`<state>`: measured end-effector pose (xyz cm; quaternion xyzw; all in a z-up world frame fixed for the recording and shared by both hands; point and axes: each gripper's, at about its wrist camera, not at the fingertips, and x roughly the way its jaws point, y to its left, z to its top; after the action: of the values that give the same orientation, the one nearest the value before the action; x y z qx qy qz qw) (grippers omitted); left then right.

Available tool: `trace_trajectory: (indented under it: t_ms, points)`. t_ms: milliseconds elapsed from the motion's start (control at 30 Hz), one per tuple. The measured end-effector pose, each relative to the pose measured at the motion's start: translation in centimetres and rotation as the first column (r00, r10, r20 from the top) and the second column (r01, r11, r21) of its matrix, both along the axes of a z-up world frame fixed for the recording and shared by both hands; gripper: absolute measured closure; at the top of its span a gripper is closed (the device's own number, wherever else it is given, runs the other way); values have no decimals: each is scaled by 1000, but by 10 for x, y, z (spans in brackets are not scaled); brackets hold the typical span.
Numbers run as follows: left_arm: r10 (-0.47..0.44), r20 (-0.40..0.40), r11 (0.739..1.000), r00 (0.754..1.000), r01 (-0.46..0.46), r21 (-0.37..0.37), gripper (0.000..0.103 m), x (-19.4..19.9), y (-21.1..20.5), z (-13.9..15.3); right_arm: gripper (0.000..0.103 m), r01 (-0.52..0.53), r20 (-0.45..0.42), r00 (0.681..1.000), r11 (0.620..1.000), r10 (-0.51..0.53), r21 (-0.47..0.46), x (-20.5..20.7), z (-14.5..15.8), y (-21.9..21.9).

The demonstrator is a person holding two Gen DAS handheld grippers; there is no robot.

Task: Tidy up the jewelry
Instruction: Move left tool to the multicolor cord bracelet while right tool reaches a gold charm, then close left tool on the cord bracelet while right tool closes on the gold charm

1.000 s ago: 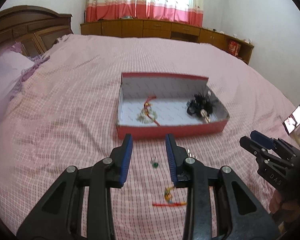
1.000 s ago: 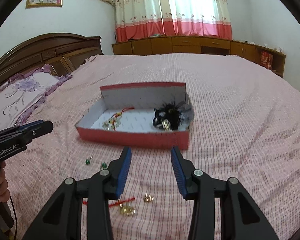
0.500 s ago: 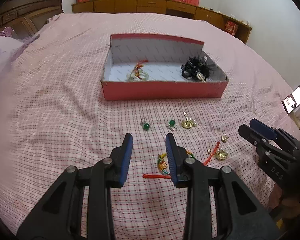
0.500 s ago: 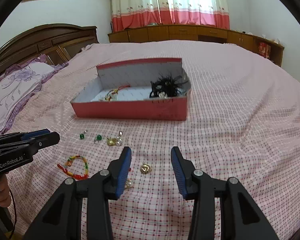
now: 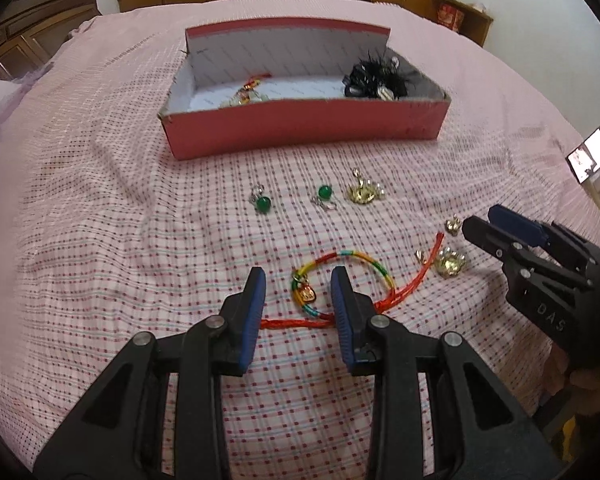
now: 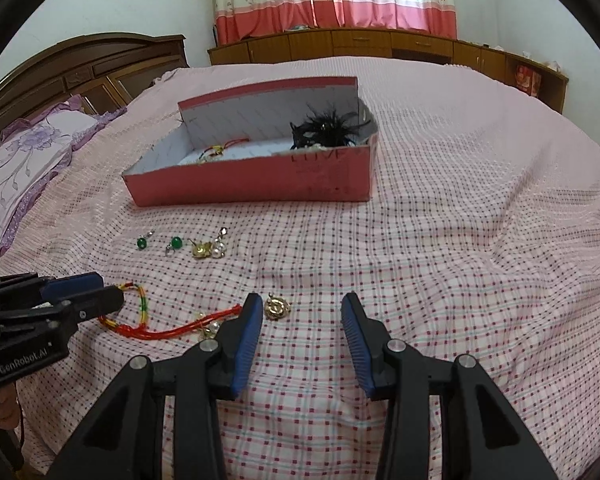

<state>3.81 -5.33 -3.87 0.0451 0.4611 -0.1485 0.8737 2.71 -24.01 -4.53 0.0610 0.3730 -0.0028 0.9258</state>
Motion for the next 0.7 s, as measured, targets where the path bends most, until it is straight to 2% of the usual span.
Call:
trace_trajectory:
  t_ms: [300,533,700]
  points:
    - [-11,-12,1000,1000,11,3,78,2,0,-15,60,-27,-24,999,1000,26,-11,8,-11,7]
    - [-14,-23,1000,1000,14,0,80,4,0,-19,80,-51,-39,998,998,50,-28,13,-16,13]
    - [-8,-30,1000,1000,8,-4,82,7,1,-19,85,-55,-42,998,998,54,-36,15,-18,16]
